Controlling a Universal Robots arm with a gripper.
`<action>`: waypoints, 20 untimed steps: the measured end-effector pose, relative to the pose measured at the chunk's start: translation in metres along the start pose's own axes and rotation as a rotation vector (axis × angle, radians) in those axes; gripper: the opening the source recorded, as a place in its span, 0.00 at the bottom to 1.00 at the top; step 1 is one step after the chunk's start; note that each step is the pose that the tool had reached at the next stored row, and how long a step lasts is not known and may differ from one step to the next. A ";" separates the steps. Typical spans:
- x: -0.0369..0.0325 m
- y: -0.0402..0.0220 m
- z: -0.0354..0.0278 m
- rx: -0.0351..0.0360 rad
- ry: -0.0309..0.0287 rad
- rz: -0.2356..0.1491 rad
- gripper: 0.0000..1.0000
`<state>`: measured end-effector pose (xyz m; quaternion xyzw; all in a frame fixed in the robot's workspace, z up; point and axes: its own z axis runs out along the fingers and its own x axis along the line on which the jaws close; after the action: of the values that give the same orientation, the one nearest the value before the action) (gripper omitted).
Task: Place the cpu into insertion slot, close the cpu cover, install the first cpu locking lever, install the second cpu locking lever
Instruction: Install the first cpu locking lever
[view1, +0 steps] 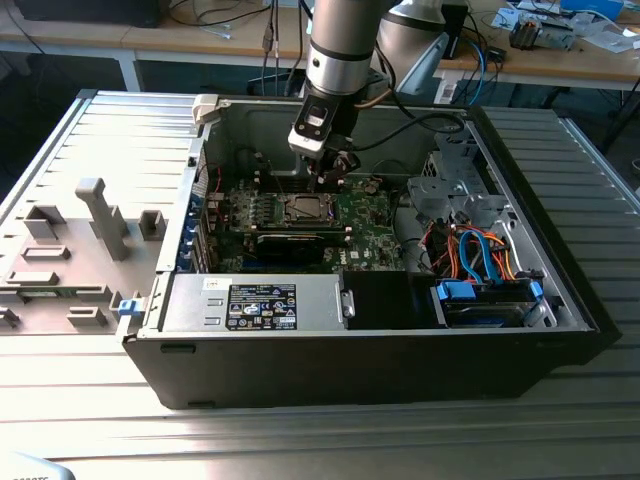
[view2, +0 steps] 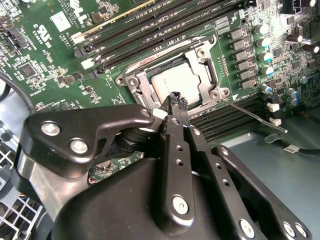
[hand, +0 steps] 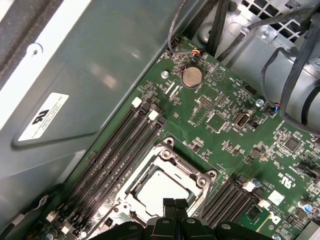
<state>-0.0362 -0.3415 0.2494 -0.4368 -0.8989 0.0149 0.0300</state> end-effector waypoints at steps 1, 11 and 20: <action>0.0000 0.0000 0.0000 0.0002 -0.0002 -0.005 0.11; 0.0000 0.0000 0.0000 0.0013 -0.0017 -0.032 0.11; 0.0000 0.0000 0.0000 0.0020 -0.0025 -0.048 0.11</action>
<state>-0.0362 -0.3415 0.2494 -0.4153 -0.9091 0.0156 0.0296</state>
